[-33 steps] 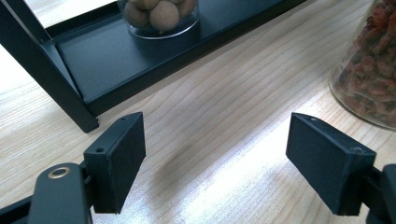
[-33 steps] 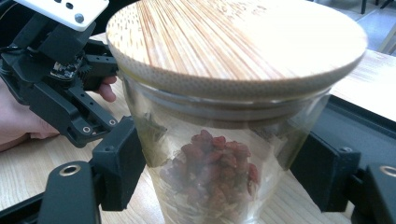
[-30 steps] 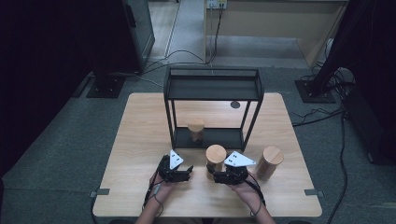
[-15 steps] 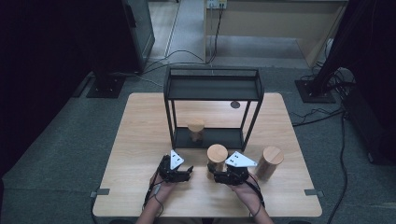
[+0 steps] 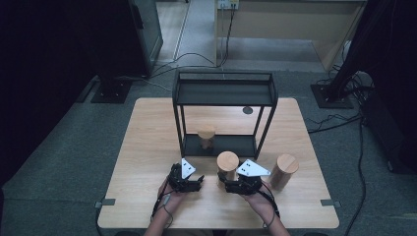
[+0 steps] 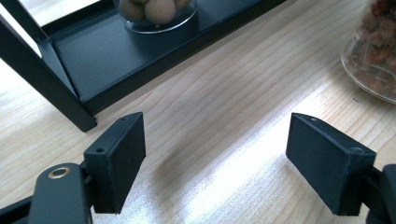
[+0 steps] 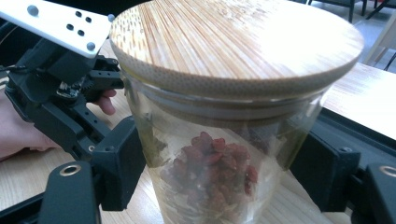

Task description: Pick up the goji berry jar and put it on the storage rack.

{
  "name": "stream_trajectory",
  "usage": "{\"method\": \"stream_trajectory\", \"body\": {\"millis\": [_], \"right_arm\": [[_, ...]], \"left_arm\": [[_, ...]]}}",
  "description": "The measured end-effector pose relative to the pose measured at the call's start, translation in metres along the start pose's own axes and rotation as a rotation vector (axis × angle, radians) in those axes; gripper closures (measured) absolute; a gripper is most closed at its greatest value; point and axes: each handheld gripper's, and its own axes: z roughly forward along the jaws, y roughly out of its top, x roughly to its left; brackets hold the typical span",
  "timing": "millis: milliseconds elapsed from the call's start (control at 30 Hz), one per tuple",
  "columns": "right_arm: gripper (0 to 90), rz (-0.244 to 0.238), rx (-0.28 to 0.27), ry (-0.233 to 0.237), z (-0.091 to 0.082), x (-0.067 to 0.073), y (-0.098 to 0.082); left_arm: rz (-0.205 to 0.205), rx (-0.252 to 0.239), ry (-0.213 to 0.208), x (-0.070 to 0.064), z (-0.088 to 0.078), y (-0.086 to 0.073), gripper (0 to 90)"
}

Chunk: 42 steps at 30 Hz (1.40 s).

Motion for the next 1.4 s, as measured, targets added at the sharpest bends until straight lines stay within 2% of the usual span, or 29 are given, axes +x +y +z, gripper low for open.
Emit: {"method": "stream_trajectory", "body": {"millis": [100, 167, 367, 533, 700, 867, 967, 1200, 1400], "right_arm": [[25.0, -0.012, 0.007, -0.009, 0.0, 0.001, 0.001], [25.0, -0.011, 0.006, -0.014, 0.001, 0.002, 0.002], [24.9, 0.007, -0.006, -0.03, 0.0, 0.002, 0.002], [24.9, 0.03, -0.012, -0.04, -0.001, 0.001, 0.002], [25.0, 0.034, -0.012, -0.05, -0.001, 0.001, 0.004], [25.0, 0.037, -0.017, -0.05, 0.0, -0.001, 0.005], [25.0, 0.04, -0.012, -0.052, 0.002, -0.001, 0.006], [25.0, 0.044, -0.012, -0.058, 0.005, -0.001, 0.008], [25.0, 0.042, -0.014, -0.067, 0.008, 0.0, 0.012]], "left_arm": [[-0.021, -0.002, -0.009, 0.003, 0.0, 0.0, 19.9], [-0.019, -0.001, -0.009, 0.003, 0.0, 0.0, 20.0], [-0.01, 0.003, -0.005, 0.001, 0.001, 0.0, 20.0], [-0.033, 0.007, -0.019, 0.005, 0.001, 0.001, 20.0], [-0.033, 0.006, -0.017, 0.005, 0.0, 0.001, 20.0], [-0.071, 0.0, -0.015, 0.007, -0.001, -0.001, 20.0], [-0.07, 0.0, -0.012, 0.006, 0.0, -0.001, 19.9], [-0.036, 0.008, -0.009, 0.003, 0.0, 0.001, 19.9], [-0.036, 0.012, -0.007, 0.003, 0.001, 0.002, 19.9]]}}
